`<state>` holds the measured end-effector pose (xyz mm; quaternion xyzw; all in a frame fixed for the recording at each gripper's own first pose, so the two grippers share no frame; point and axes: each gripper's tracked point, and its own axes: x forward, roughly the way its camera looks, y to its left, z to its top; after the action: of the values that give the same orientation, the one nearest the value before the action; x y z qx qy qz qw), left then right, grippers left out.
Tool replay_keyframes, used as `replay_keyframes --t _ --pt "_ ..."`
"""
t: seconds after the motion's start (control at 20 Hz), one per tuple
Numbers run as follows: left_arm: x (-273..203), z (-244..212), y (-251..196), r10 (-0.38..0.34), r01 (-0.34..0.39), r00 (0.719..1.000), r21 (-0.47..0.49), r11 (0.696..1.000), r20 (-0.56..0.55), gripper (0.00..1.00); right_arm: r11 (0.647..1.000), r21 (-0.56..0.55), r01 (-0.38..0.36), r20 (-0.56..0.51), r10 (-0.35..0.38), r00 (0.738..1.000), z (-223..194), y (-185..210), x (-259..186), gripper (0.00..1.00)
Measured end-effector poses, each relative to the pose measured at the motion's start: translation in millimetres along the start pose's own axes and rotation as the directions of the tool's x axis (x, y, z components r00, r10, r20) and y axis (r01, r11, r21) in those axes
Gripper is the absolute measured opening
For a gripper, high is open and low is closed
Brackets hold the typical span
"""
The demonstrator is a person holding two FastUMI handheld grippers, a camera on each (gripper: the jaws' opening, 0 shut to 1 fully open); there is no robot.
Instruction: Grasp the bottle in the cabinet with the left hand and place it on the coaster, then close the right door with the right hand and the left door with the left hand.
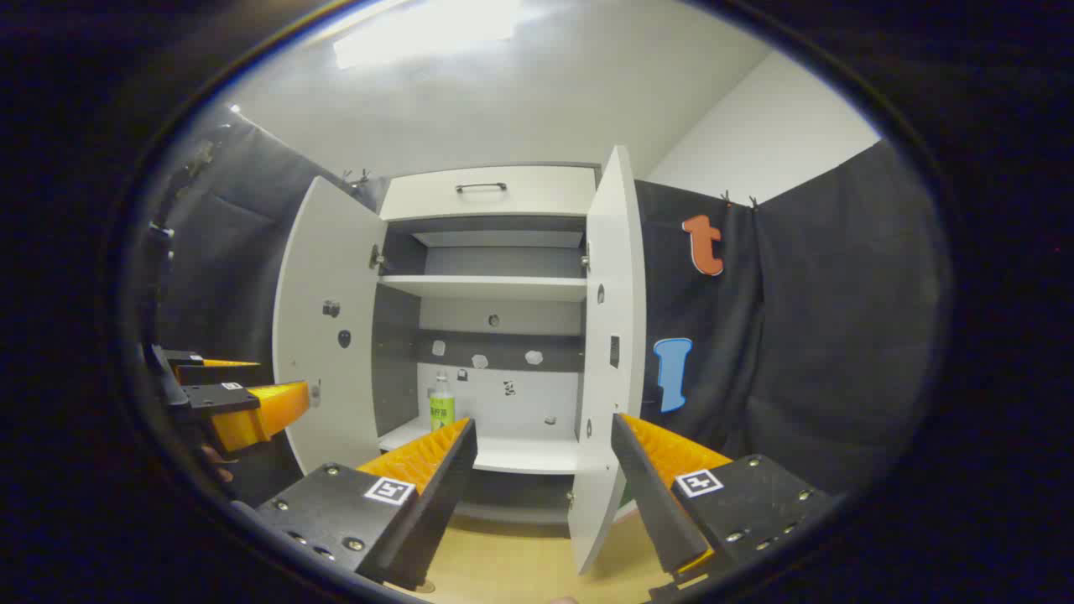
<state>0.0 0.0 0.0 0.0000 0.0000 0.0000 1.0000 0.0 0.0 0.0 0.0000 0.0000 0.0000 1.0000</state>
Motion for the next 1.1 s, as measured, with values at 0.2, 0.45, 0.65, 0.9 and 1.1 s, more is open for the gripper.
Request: replay_keyframes --t 0.2,0.45,0.65,0.9,1.1 --pt "-10.3 3.8 4.0 0.041 -0.041 0.999 0.021 0.999 0.009 0.96 1.000 0.007 -0.023 -0.034 0.023 0.999 -8.2 6.5 -0.3 0.97" --pt "-10.0 8.2 22.3 0.077 -0.078 0.997 0.043 0.996 0.021 0.96 0.998 0.040 -0.042 -0.035 0.044 0.998 -7.6 21.9 7.9 0.97" --pt "5.5 8.3 33.1 0.080 -0.081 0.996 0.045 0.996 0.031 0.96 0.998 0.040 -0.057 -0.032 0.058 0.998 -9.2 37.6 24.8 0.97" --pt "48.4 1.0 34.6 0.042 -0.042 0.999 0.034 0.999 0.013 0.96 0.997 0.070 -0.032 -0.063 0.037 0.997 -18.8 44.4 56.4 0.97" --pt "92.3 -14.1 33.1 0.010 -0.010 1.000 0.008 1.000 -0.005 0.96 0.998 0.064 -0.005 -0.084 0.010 0.996 -33.4 47.8 82.0 0.97"
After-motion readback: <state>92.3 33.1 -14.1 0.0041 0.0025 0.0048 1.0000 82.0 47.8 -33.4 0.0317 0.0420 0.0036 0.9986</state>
